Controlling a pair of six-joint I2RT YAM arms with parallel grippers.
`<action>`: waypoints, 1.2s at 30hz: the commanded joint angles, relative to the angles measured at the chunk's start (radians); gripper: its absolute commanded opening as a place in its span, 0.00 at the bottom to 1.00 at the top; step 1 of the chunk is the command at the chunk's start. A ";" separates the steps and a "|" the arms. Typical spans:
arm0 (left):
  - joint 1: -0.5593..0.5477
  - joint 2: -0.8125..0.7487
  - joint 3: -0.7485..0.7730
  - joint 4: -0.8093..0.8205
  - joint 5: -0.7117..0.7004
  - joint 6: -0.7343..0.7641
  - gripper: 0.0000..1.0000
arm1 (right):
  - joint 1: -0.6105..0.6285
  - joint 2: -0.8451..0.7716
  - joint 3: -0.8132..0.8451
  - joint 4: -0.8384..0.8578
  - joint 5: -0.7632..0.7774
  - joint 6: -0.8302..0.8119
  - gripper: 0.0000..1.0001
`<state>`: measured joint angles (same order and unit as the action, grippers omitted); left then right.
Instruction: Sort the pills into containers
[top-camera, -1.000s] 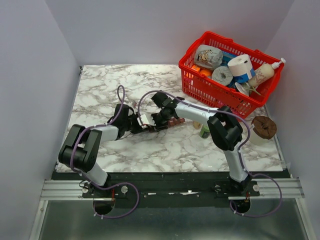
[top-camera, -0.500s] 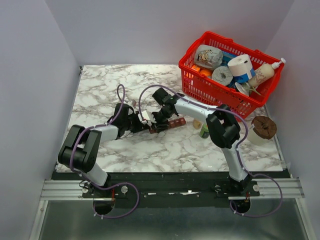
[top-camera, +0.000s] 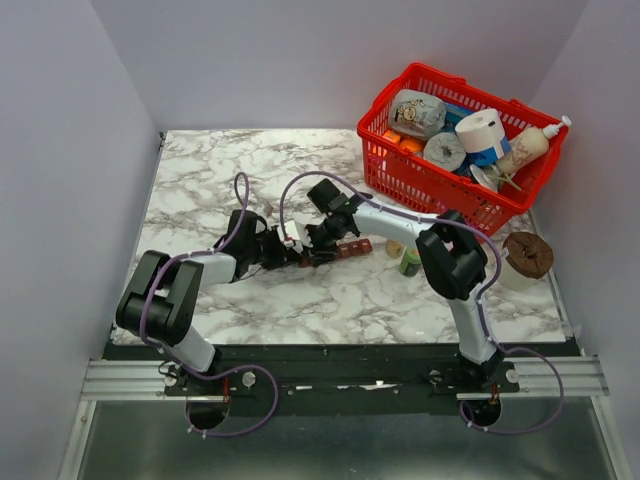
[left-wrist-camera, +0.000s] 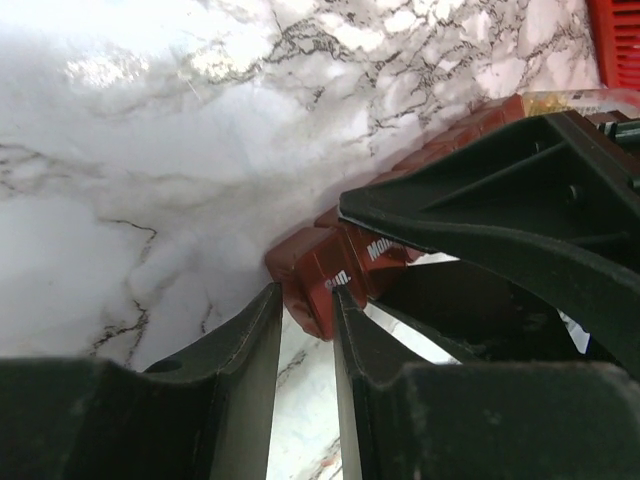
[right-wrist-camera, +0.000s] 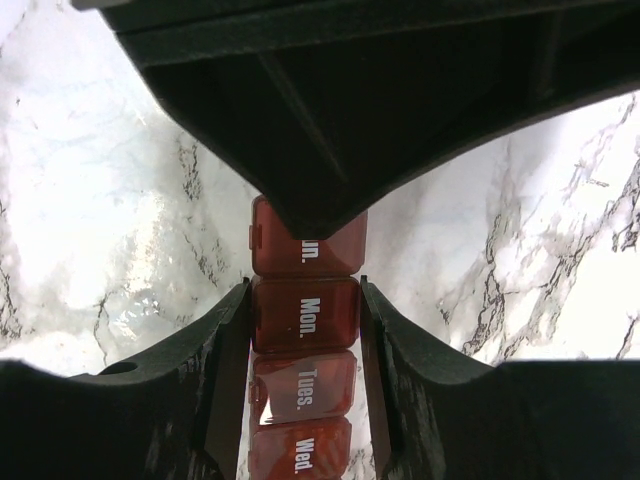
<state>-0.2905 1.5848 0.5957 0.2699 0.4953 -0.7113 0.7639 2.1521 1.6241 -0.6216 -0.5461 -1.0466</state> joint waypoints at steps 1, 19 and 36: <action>-0.013 -0.022 -0.039 -0.020 0.054 -0.013 0.35 | 0.002 -0.009 -0.049 0.086 0.043 0.036 0.40; -0.013 0.057 -0.065 -0.035 -0.054 -0.004 0.33 | 0.000 -0.044 -0.116 0.126 0.057 0.036 0.60; -0.022 0.079 -0.054 -0.112 -0.132 0.069 0.27 | -0.023 0.015 0.039 -0.061 -0.084 0.088 0.39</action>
<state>-0.3035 1.6054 0.5758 0.3054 0.5083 -0.7185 0.7567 2.1319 1.5856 -0.5884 -0.5377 -0.9909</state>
